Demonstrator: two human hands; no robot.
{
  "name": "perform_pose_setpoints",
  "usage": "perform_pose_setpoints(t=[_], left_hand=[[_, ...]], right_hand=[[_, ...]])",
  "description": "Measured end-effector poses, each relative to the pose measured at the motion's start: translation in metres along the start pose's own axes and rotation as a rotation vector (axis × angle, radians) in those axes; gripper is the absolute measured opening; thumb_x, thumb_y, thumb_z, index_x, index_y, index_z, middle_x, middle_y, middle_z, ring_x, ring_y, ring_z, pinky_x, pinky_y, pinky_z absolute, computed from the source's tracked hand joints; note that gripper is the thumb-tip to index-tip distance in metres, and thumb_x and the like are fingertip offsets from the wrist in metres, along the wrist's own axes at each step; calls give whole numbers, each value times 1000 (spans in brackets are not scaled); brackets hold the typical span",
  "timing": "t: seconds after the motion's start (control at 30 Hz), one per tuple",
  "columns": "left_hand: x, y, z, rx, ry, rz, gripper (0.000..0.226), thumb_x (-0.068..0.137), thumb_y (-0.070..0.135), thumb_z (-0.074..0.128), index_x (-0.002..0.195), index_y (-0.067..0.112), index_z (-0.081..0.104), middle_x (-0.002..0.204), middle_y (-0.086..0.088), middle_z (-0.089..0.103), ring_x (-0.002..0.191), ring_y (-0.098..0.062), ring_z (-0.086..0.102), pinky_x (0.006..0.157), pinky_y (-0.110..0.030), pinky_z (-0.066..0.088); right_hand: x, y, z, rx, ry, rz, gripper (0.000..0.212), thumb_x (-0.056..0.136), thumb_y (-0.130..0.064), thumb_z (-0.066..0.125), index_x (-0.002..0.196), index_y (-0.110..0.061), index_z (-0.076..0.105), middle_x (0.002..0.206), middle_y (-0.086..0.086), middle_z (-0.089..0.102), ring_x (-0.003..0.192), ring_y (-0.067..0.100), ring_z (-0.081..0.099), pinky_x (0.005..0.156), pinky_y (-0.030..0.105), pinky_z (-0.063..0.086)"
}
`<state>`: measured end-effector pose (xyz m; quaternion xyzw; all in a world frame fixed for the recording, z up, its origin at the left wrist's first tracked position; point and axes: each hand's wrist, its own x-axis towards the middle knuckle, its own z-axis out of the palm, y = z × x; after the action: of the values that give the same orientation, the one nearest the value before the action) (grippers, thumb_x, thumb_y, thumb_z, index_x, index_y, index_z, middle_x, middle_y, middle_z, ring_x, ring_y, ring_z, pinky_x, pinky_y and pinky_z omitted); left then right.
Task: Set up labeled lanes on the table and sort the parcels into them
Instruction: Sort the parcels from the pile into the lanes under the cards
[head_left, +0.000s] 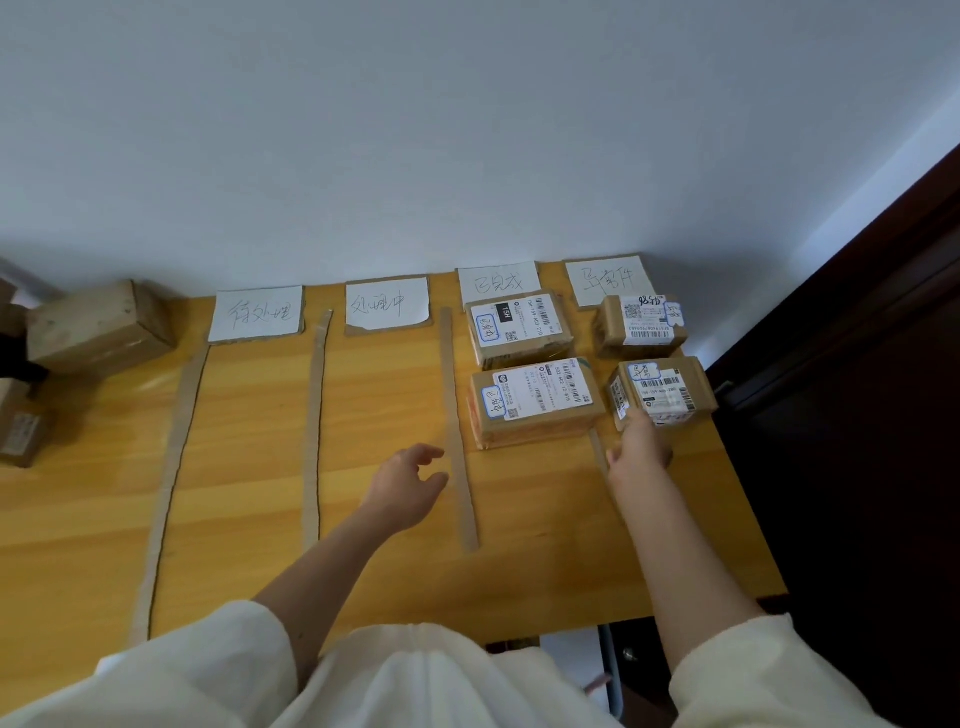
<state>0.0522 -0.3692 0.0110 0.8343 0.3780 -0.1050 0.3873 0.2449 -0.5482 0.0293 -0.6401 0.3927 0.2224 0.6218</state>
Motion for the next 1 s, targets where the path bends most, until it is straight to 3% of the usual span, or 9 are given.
perform_pose_setpoints(t=[0.07,0.17,0.23,0.47,0.8,1.0], left_hand=[[-4,-7,-4,-3,5,-10,41,93,33,56,132,24,53,133,0,56,120,-19,53,90,-31,46],[-8,-19,-11,-14,16,-29,39,93,34,55,131,24,54,133,1,57,121,-19,53,89,-31,47],[-10,-28,-16,-34,28,-41,38,94,34,54,130,23,54,132,0,57,121,-19,53,88,-31,47],[-17,-78,-48,-125,71,-74,35,94,33,55,127,23,57,129,1,59,118,-18,54,89,-31,46],[-24,-190,-126,-259,218,-188,28,93,31,55,121,27,61,126,4,60,112,-17,57,81,-29,48],[-42,-285,-189,-379,439,-366,29,91,27,56,120,24,60,120,3,63,103,-19,60,84,-32,49]], right_hand=[[-21,14,4,-14,-178,43,17,93,-24,61,101,-9,59,78,1,55,66,11,52,59,22,45],[-49,38,16,-78,-445,127,18,93,-25,62,102,-9,62,81,1,61,75,15,59,78,30,52],[-64,55,30,-175,-532,152,21,91,-25,64,104,-8,63,80,1,62,75,16,60,84,33,51],[-121,117,90,-421,-599,161,15,91,-26,65,83,-15,58,72,-2,57,61,12,56,64,27,50],[-206,199,191,-703,-675,-4,11,95,-25,60,87,-18,59,74,-4,58,57,10,54,55,22,47],[-261,260,274,-924,-802,-112,14,96,-24,58,82,-21,57,77,-5,60,60,9,56,52,20,44]])
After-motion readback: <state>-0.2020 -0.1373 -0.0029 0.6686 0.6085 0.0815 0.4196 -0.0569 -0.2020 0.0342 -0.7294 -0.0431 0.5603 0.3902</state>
